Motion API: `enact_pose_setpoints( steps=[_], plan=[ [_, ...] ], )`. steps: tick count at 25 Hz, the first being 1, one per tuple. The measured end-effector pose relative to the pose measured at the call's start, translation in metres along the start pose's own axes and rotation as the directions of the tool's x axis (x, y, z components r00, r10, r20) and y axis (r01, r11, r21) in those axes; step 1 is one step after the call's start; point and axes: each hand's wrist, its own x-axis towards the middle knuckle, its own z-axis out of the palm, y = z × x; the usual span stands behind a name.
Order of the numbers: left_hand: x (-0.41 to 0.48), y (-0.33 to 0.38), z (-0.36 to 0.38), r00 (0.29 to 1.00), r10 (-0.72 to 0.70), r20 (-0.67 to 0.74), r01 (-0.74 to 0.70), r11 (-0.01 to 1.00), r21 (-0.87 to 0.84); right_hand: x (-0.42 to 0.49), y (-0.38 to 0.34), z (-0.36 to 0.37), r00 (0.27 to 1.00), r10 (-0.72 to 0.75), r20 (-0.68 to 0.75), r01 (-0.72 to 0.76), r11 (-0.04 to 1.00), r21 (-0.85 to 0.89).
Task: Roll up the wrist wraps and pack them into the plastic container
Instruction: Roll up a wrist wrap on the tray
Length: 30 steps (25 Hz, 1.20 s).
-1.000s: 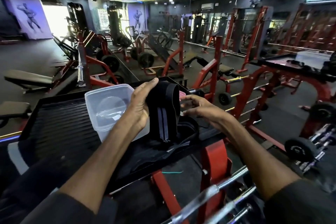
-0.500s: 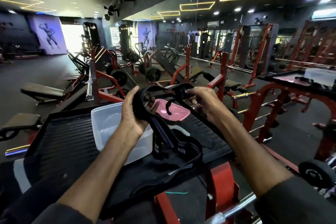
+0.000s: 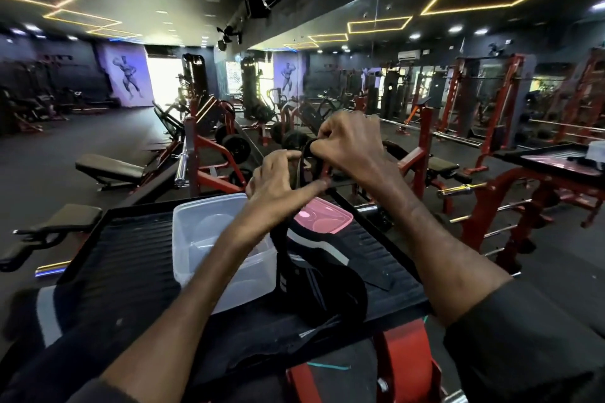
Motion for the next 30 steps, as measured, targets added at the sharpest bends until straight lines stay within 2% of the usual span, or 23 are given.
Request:
enact_pose_setpoints(
  steps=[2, 4, 6, 8, 10, 11, 12, 14, 16, 18, 19, 21, 23, 26, 28, 30],
  plan=[
    [0.006, 0.003, -0.004, 0.974, 0.117, -0.195, -0.091, 0.986, 0.137, 0.009, -0.017, -0.011, 0.999, -0.046, -0.028, 0.046, 0.999, 0.018],
    [0.016, 0.003, -0.016, 0.892, 0.213, -0.398, -0.187, 0.977, 0.102, 0.02, -0.03, -0.02, 0.996, -0.071, -0.046, 0.074, 0.994, 0.078],
    [0.024, 0.011, -0.031, 0.817, 0.246, -0.522, -0.259, 0.965, 0.049, 0.031, -0.04, -0.033, 0.994, -0.108, -0.009, 0.108, 0.977, 0.186],
    [0.033, 0.026, -0.046, 0.743, 0.286, -0.605, -0.327, 0.944, 0.044, 0.043, -0.039, -0.049, 0.966, -0.204, 0.157, 0.101, 0.863, 0.495],
    [0.04, 0.04, -0.057, 0.713, 0.301, -0.633, -0.357, 0.933, 0.041, 0.051, -0.035, -0.068, 0.877, -0.337, 0.344, -0.04, 0.66, 0.75],
    [0.044, 0.046, -0.063, 0.721, 0.288, -0.63, -0.365, 0.931, 0.007, 0.052, -0.031, -0.076, 0.85, -0.377, 0.367, -0.05, 0.636, 0.77],
    [0.047, 0.051, -0.069, 0.74, 0.256, -0.623, -0.372, 0.926, -0.062, 0.052, -0.028, -0.081, 0.865, -0.382, 0.326, 0.016, 0.67, 0.742],
    [0.05, 0.062, -0.077, 0.8, 0.171, -0.575, -0.386, 0.88, -0.276, 0.051, -0.024, -0.083, 0.924, -0.366, 0.116, 0.189, 0.696, 0.693],
    [0.042, 0.075, -0.08, 0.858, 0.117, -0.501, -0.383, 0.795, -0.471, 0.051, -0.023, -0.086, 0.945, -0.326, -0.034, 0.225, 0.569, 0.791],
    [0.031, 0.086, -0.082, 0.908, 0.085, -0.411, -0.347, 0.702, -0.622, 0.052, -0.023, -0.092, 0.953, -0.293, -0.072, 0.202, 0.443, 0.873],
    [0.026, 0.091, -0.083, 0.929, 0.07, -0.363, -0.319, 0.648, -0.691, 0.054, -0.023, -0.095, 0.955, -0.286, -0.072, 0.194, 0.422, 0.886],
    [0.019, 0.09, -0.08, 0.961, 0.046, -0.272, -0.249, 0.567, -0.785, 0.059, -0.02, -0.093, 0.955, -0.295, -0.039, 0.163, 0.41, 0.898],
    [0.015, 0.075, -0.066, 0.979, 0.003, -0.206, -0.175, 0.541, -0.823, 0.056, -0.011, -0.075, 0.955, -0.294, 0.043, 0.082, 0.399, 0.913],
    [0.008, 0.031, -0.026, 0.991, -0.056, -0.119, -0.062, 0.596, -0.8, 0.03, 0.014, -0.015, 0.956, -0.215, 0.201, -0.096, 0.419, 0.903],
    [-0.004, -0.001, 0.007, 0.992, -0.118, -0.038, 0.046, 0.634, -0.772, 0.002, 0.036, 0.034, 0.946, -0.151, 0.287, -0.187, 0.469, 0.863],
    [-0.018, -0.024, 0.034, 0.978, -0.208, 0.032, 0.159, 0.631, -0.76, -0.023, 0.054, 0.068, 0.923, -0.127, 0.363, -0.257, 0.501, 0.826]
  ],
)
